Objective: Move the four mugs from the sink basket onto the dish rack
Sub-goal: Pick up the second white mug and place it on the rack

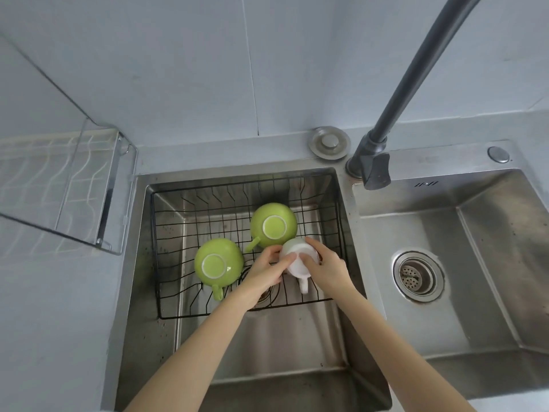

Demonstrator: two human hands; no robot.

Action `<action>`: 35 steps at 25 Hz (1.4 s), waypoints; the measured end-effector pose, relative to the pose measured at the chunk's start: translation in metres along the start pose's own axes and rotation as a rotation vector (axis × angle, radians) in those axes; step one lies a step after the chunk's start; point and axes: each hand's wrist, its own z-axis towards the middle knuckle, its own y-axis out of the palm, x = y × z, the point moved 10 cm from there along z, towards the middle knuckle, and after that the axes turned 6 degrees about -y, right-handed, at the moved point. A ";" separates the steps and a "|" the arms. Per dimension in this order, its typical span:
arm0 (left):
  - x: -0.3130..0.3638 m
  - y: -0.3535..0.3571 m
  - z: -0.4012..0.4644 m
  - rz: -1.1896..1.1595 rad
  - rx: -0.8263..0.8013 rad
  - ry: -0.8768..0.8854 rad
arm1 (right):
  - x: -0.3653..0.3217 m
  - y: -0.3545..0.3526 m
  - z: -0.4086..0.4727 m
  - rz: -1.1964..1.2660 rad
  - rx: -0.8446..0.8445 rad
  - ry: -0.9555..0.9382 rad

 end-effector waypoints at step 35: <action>0.105 -0.202 -0.303 0.447 0.171 0.721 | -0.300 0.053 -0.216 -0.201 0.086 -0.756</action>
